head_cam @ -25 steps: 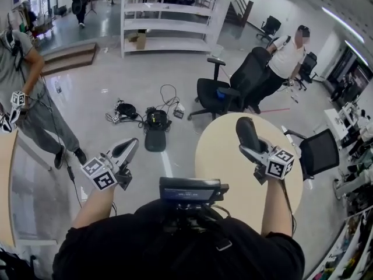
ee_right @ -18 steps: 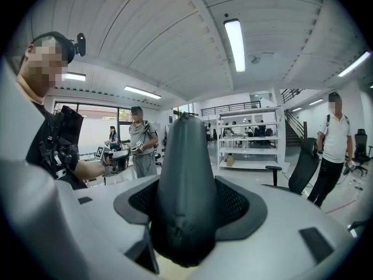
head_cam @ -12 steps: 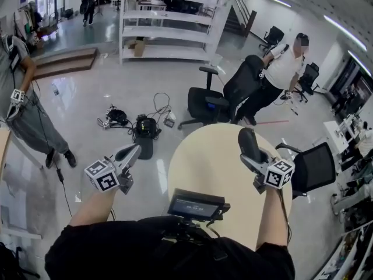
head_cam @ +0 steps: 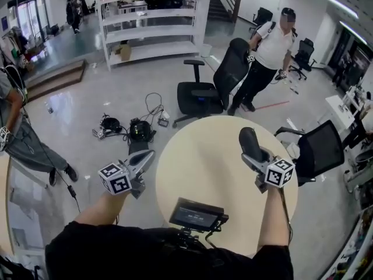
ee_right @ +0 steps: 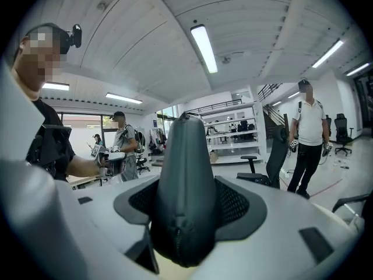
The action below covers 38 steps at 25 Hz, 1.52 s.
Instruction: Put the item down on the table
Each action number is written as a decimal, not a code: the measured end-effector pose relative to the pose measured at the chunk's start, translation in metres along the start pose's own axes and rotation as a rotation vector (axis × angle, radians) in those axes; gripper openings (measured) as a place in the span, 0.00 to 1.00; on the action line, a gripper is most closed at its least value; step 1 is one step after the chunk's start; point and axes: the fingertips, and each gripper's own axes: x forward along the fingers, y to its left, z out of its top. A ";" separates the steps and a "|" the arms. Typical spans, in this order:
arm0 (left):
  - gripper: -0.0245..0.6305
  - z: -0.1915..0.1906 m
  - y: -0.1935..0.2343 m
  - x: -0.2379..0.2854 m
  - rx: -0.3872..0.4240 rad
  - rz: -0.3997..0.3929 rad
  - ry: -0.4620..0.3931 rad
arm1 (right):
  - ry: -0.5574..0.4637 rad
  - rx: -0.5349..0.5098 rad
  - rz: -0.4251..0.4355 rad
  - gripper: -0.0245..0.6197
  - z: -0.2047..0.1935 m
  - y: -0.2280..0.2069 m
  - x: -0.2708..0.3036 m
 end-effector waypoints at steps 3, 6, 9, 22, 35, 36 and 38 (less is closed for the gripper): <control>0.04 -0.017 -0.014 0.042 -0.012 -0.032 0.031 | 0.004 0.018 -0.012 0.48 -0.010 -0.025 -0.014; 0.04 -0.035 -0.025 0.082 -0.023 -0.056 0.070 | 0.013 0.029 -0.023 0.48 -0.022 -0.054 -0.028; 0.04 -0.058 -0.040 0.123 -0.045 -0.061 0.097 | 0.024 0.038 -0.039 0.48 -0.035 -0.089 -0.050; 0.04 -0.133 -0.105 0.255 -0.011 -0.078 0.206 | 0.032 0.068 -0.063 0.48 -0.081 -0.228 -0.120; 0.04 -0.196 -0.102 0.352 -0.015 -0.059 0.294 | 0.095 0.144 -0.149 0.48 -0.181 -0.366 -0.149; 0.04 -0.201 -0.102 0.358 -0.022 -0.061 0.302 | 0.104 0.151 -0.162 0.48 -0.190 -0.376 -0.152; 0.04 -0.216 -0.101 0.369 -0.045 -0.065 0.323 | 0.122 0.164 -0.191 0.48 -0.206 -0.399 -0.160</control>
